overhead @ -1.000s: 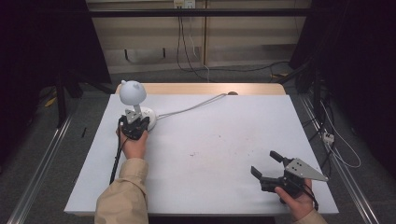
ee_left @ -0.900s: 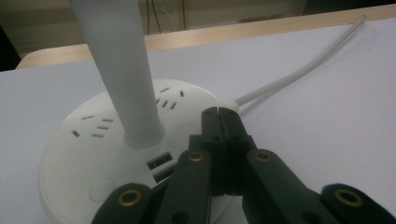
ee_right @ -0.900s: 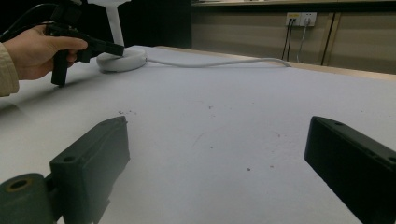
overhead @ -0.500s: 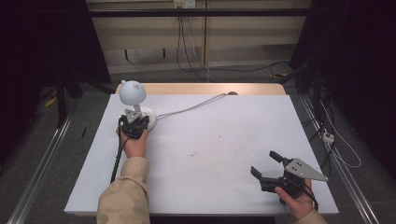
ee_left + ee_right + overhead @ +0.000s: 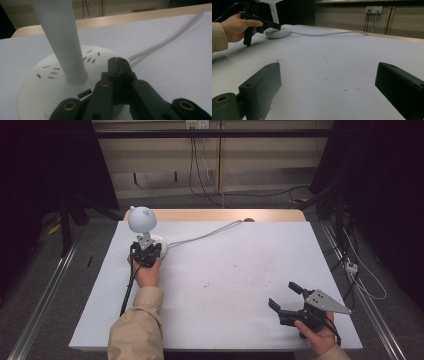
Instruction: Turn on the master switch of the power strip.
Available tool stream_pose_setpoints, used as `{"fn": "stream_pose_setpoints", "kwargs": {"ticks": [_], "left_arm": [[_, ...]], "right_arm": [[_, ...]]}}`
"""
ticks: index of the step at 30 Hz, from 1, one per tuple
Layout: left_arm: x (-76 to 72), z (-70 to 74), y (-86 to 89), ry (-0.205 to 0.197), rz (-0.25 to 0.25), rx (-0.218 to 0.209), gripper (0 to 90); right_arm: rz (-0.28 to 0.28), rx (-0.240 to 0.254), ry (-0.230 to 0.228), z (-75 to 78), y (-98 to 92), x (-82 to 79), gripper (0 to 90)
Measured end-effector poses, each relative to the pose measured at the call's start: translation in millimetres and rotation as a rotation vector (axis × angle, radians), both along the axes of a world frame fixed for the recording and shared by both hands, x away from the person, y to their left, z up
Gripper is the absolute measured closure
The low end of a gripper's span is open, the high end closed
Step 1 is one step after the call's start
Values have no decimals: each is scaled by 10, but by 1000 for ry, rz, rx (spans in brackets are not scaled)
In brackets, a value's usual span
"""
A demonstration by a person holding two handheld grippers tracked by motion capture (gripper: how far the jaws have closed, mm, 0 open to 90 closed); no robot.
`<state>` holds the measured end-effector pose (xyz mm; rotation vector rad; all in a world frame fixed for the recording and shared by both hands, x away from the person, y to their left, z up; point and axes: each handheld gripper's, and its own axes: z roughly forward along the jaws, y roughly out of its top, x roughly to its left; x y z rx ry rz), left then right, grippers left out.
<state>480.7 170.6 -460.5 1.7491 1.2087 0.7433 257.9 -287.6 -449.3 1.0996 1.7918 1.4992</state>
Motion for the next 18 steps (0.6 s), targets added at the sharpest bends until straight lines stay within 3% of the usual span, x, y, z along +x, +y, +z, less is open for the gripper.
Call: {"fn": "stream_pose_setpoints", "kwargs": {"ticks": [3,9,12,15,18], "left_arm": [[-4,4,-3,0,-8,32,900],[-8,-1,-4,-1,-7,37,900],[-5,-14,-20,-14,4,16,900],[-9,-7,-11,-9,-7,47,900],[-12,-12,-17,-13,-4,51,900]], "right_arm": [[-1,3,4,-4,-5,-4,61],[-1,0,2,0,1,-7,61],[0,-2,0,-2,4,-5,61],[0,-2,0,1,4,-8,61],[0,0,2,1,1,-8,61]]}}
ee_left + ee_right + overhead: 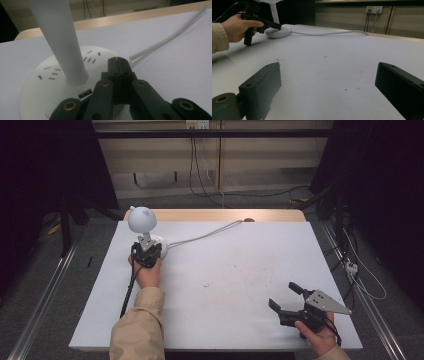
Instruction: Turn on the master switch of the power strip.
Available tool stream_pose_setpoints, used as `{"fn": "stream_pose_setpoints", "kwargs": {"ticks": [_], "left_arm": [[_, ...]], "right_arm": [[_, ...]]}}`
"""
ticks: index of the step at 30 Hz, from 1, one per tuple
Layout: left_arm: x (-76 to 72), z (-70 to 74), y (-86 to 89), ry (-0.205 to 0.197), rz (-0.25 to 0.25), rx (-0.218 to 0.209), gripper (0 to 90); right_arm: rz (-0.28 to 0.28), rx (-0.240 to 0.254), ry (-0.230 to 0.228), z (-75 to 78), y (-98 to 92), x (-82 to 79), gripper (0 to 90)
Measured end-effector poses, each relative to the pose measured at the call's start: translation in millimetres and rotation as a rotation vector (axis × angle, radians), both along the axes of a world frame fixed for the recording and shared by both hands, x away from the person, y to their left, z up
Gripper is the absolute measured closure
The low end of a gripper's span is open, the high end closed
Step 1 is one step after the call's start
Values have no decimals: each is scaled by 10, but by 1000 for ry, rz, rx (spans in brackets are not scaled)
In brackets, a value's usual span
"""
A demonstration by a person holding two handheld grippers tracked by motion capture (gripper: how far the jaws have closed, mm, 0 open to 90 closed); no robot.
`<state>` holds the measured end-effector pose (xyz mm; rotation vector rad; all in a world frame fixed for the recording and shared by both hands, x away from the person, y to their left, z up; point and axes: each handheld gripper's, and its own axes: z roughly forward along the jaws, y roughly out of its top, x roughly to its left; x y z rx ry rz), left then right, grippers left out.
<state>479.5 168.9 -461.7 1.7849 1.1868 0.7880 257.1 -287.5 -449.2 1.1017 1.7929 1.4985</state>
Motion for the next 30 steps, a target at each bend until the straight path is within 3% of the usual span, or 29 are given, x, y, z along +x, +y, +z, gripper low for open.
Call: {"fn": "stream_pose_setpoints", "kwargs": {"ticks": [27,30], "left_arm": [[-1,-10,-32,0,20,-10,900],[-4,-4,-31,3,10,24,900]], "right_arm": [[8,-2,-7,9,5,-5,61],[8,0,-6,10,3,-6,61]]}}
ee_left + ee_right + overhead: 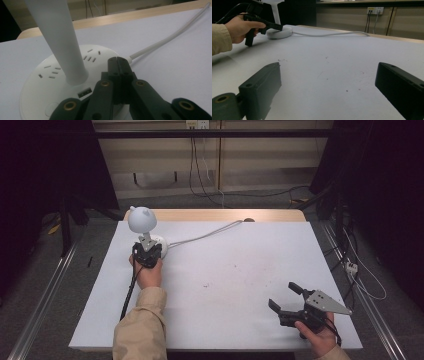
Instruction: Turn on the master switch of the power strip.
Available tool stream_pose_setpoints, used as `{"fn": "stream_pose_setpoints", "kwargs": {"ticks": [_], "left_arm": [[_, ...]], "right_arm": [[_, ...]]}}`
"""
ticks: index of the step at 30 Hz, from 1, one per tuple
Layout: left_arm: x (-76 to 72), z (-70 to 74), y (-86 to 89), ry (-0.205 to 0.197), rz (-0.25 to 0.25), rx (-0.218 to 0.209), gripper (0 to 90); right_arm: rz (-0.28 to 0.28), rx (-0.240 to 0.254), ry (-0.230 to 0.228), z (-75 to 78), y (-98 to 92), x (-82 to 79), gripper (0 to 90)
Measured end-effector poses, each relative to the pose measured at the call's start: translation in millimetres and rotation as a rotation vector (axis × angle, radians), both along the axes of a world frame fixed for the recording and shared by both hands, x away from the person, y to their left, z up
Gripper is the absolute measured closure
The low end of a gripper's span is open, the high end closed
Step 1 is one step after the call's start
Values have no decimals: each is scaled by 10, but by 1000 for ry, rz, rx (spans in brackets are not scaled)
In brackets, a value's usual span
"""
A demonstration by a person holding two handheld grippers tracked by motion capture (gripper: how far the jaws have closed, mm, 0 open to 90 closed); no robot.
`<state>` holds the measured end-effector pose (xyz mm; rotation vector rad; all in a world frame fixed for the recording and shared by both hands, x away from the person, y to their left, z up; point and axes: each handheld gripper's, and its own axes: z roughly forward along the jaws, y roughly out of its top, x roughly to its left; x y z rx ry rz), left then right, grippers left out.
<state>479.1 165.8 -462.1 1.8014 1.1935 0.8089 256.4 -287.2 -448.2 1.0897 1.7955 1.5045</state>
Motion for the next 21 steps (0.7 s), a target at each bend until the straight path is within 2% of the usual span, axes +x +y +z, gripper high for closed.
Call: {"fn": "stream_pose_setpoints", "kwargs": {"ticks": [5,8,15,21], "left_arm": [[-4,-2,-18,-3,7,8,900],[-4,4,-32,-2,6,29,900],[5,12,-24,12,8,14,900],[0,11,-47,7,14,37,900]], "right_arm": [[0,4,1,3,0,-4,61],[1,4,0,3,-1,-3,62],[5,3,-2,3,4,0,61],[6,6,-3,5,10,3,61]]}}
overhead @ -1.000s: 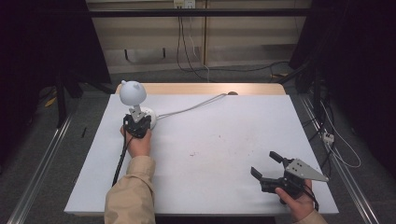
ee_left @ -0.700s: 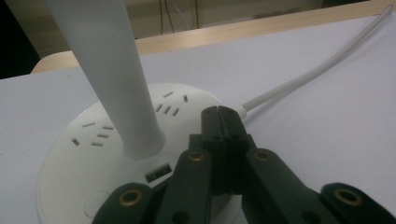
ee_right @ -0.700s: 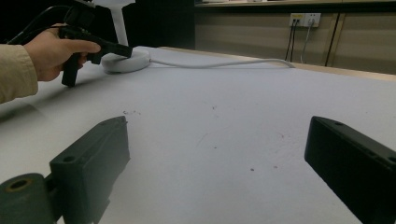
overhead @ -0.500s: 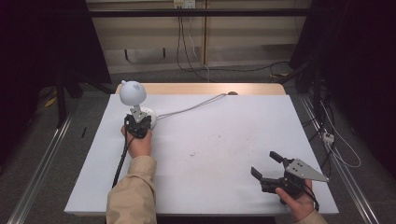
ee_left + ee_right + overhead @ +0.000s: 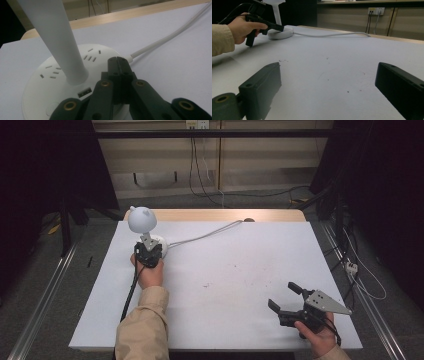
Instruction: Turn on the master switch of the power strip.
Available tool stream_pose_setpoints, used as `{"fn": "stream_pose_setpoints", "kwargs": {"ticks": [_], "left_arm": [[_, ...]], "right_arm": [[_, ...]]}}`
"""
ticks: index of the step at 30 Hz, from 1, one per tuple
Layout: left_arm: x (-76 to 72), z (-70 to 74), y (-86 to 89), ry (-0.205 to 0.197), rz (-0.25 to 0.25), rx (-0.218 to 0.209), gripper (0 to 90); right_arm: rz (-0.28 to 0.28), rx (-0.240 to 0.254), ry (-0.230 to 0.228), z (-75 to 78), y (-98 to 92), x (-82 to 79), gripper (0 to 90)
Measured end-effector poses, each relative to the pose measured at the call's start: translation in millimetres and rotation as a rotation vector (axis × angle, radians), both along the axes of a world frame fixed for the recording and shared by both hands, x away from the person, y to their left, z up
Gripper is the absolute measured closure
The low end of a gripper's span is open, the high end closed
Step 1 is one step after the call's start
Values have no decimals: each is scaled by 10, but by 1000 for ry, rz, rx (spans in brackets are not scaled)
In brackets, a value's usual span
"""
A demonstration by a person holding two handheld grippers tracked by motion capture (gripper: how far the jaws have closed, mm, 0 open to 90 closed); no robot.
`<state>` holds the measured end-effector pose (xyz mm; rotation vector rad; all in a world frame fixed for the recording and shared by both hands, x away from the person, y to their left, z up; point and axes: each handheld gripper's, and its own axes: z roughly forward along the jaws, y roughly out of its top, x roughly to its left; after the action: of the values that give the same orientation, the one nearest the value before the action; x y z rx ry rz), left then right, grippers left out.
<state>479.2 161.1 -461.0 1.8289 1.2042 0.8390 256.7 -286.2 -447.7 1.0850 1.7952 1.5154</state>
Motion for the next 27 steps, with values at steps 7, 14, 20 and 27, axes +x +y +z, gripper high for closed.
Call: {"fn": "stream_pose_setpoints", "kwargs": {"ticks": [7,14,20,27], "left_arm": [[-3,2,-17,1,4,16,900],[-4,-4,-26,-3,6,21,900],[6,7,-26,10,8,17,900],[12,-8,-42,2,18,28,900]], "right_arm": [[0,2,2,0,-4,0,61],[1,2,1,3,-2,-7,61],[0,9,2,6,-1,-9,62],[1,11,1,8,-1,-9,61]]}}
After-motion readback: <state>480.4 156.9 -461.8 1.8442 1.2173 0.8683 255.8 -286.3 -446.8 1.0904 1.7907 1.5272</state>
